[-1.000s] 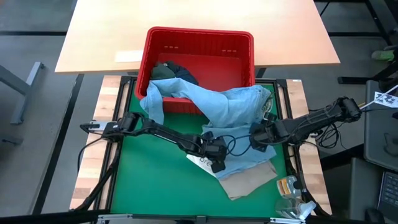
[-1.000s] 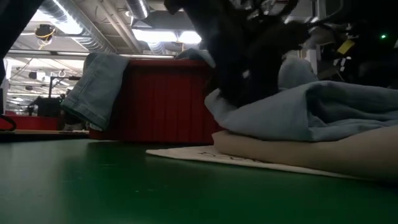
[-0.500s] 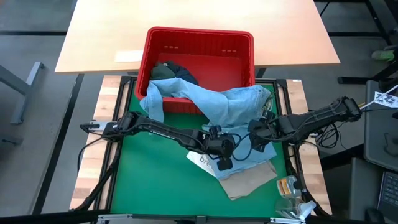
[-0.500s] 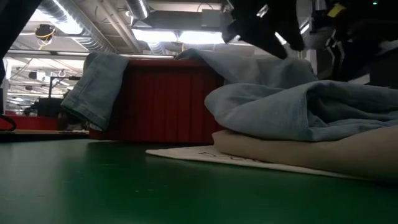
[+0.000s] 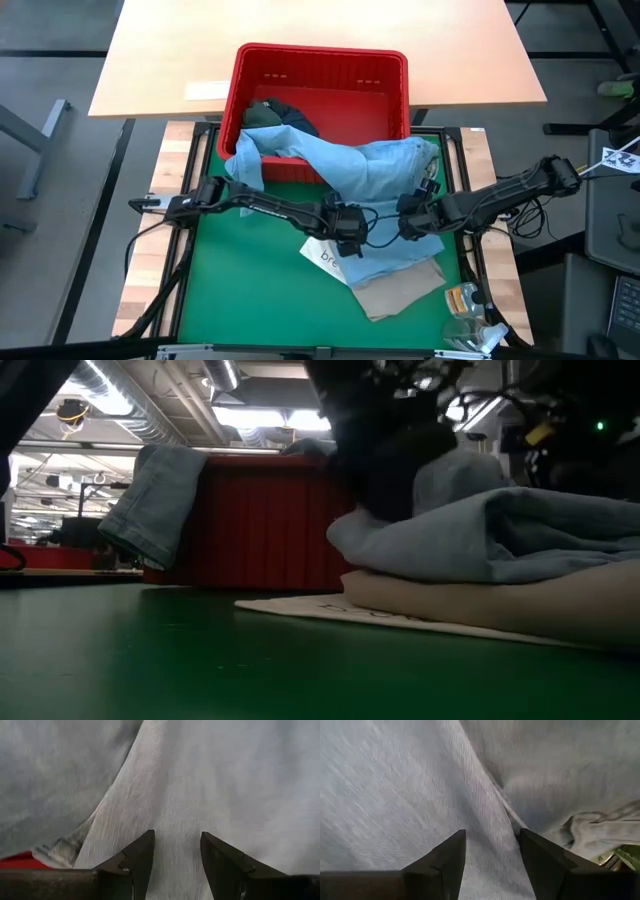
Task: Fold Laundry from Bin
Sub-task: Fold the light blue jeans
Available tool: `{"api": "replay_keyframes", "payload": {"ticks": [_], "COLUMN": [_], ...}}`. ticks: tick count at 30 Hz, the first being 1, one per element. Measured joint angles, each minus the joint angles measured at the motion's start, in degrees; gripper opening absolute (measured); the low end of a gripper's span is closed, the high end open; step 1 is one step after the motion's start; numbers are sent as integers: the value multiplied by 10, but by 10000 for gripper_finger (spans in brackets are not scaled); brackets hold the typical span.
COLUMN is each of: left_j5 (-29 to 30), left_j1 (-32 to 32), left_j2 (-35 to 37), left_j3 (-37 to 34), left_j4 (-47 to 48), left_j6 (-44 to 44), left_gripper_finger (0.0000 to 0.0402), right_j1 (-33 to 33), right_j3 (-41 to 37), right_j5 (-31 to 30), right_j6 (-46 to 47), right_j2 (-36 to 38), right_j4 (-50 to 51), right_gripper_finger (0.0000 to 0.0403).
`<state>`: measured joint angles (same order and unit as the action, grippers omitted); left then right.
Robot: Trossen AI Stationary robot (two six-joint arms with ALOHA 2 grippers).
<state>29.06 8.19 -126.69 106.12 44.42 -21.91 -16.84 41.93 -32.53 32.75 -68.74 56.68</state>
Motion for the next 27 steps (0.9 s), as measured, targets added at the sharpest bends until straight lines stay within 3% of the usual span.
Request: {"api": "replay_keyframes", "payload": {"ticks": [7,13,16,22,27], "left_j5": [-18,-50,-93,-161,-163], "left_j1": [-17,-6,8,52,88], "left_j2": [0,3,5,5,0], "left_j3": [-24,43,85,119,120], "left_j4": [-16,18,24,12,-29], "left_j6": [-4,-4,-4,-4,-4], "left_gripper_finger": [158,158,158,158,158], "right_j1": [0,-1,-13,-90,-180], "right_j3": [0,84,122,149,136], "right_j5": [6,25,48,149,151], "right_j6": [-2,-2,-3,-16,-14], "right_j2": [0,0,0,1,-5], "right_j4": [9,84,95,48,-24], "right_gripper_finger": [186,186,186,186,186]}}
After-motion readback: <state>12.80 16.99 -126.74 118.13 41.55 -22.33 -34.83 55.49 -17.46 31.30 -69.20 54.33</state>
